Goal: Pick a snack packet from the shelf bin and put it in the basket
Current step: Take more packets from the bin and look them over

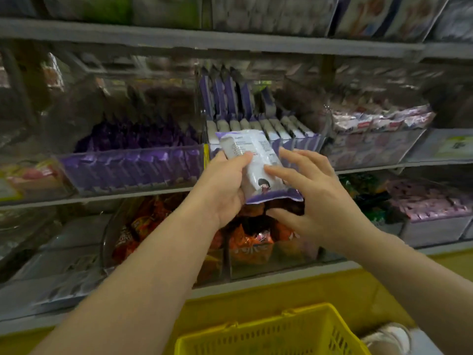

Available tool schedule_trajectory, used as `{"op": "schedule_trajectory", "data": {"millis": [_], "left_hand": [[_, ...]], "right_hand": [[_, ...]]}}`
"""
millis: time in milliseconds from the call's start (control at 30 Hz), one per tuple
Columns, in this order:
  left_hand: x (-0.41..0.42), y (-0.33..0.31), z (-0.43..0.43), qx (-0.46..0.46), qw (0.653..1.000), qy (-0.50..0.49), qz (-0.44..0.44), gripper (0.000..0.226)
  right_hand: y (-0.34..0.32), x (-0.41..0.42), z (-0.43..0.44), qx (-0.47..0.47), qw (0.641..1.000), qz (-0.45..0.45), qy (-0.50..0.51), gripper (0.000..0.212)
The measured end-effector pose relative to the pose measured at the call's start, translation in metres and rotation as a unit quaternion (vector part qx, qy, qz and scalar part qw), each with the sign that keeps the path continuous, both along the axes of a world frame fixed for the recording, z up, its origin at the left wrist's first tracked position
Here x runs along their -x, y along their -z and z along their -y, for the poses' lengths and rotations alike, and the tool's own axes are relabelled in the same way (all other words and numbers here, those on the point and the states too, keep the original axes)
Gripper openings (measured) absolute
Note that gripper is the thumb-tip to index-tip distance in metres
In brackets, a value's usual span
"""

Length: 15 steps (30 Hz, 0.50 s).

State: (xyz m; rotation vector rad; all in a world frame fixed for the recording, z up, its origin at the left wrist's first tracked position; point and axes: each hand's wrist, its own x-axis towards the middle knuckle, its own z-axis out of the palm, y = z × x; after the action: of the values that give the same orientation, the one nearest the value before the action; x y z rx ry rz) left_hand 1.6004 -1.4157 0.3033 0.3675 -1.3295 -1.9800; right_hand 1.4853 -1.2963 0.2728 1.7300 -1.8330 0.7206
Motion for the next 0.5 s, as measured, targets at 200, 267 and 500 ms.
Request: {"op": "schedule_trajectory", "data": {"millis": [200,267,500], "left_hand": [[0.021,-0.057,0.001,0.130,0.991,0.032,0.024,0.029],[0.031,-0.075,0.010,0.179,0.983,0.030,0.035,0.028],[0.076,-0.118,0.071,0.540,0.830,-0.084,0.111,0.032]], "right_hand": [[-0.055,0.025,0.021,0.025,0.998,-0.013,-0.051,0.066],[-0.071,0.034,0.032,0.035,0.997,0.033,-0.063,0.066],[-0.113,0.077,0.077,0.126,0.962,0.208,-0.124,0.040]]}}
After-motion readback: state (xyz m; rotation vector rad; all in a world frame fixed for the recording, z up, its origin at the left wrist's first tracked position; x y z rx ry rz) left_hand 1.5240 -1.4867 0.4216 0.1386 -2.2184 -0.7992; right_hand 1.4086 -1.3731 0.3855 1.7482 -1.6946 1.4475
